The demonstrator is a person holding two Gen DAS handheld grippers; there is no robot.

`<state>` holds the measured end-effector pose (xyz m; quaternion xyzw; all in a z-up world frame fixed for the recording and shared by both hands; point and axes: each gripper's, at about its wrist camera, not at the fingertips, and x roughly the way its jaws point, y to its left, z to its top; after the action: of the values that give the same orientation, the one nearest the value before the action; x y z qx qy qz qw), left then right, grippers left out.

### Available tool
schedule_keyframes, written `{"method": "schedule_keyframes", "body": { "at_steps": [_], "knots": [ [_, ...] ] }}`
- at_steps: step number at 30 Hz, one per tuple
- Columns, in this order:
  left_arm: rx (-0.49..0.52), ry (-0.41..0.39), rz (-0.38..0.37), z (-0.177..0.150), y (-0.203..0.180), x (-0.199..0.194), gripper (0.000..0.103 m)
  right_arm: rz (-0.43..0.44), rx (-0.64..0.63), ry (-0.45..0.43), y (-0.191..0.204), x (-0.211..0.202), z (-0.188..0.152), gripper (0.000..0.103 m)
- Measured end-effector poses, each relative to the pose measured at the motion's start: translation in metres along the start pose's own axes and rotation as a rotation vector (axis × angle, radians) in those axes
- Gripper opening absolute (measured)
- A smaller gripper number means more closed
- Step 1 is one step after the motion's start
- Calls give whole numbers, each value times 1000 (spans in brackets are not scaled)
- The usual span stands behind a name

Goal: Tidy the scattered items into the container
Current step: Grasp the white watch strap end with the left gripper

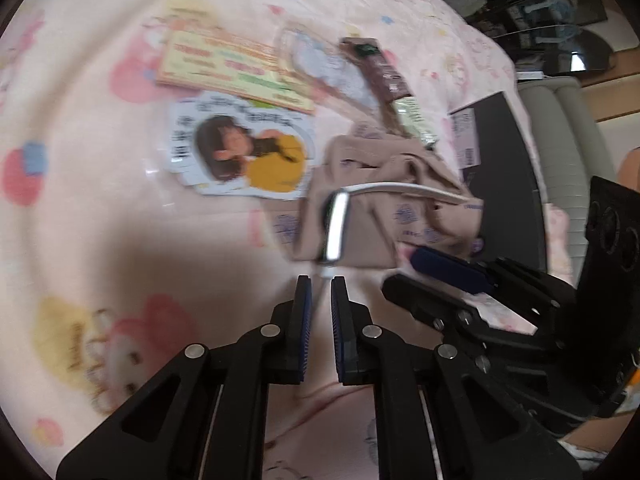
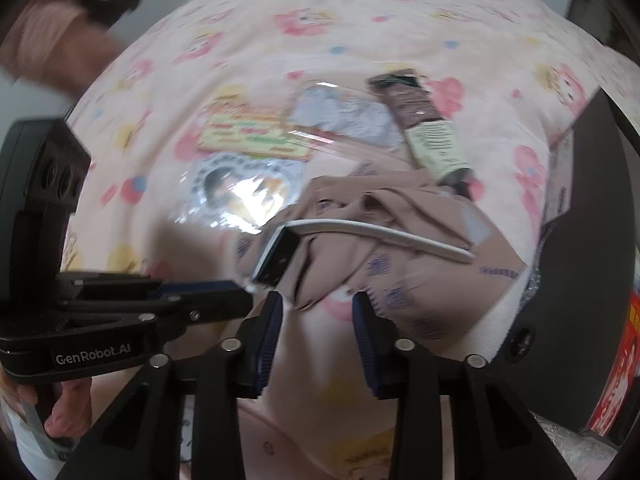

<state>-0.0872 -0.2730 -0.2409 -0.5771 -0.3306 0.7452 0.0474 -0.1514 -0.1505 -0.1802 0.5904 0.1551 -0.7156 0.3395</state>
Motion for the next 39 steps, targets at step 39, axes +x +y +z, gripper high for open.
{"method": "schedule_keyframes", "body": {
  "at_steps": [39],
  "knots": [
    [-98,-282,42,-21,-10,-110,1,280,-84,-35,85,-3,51,44]
  ]
}}
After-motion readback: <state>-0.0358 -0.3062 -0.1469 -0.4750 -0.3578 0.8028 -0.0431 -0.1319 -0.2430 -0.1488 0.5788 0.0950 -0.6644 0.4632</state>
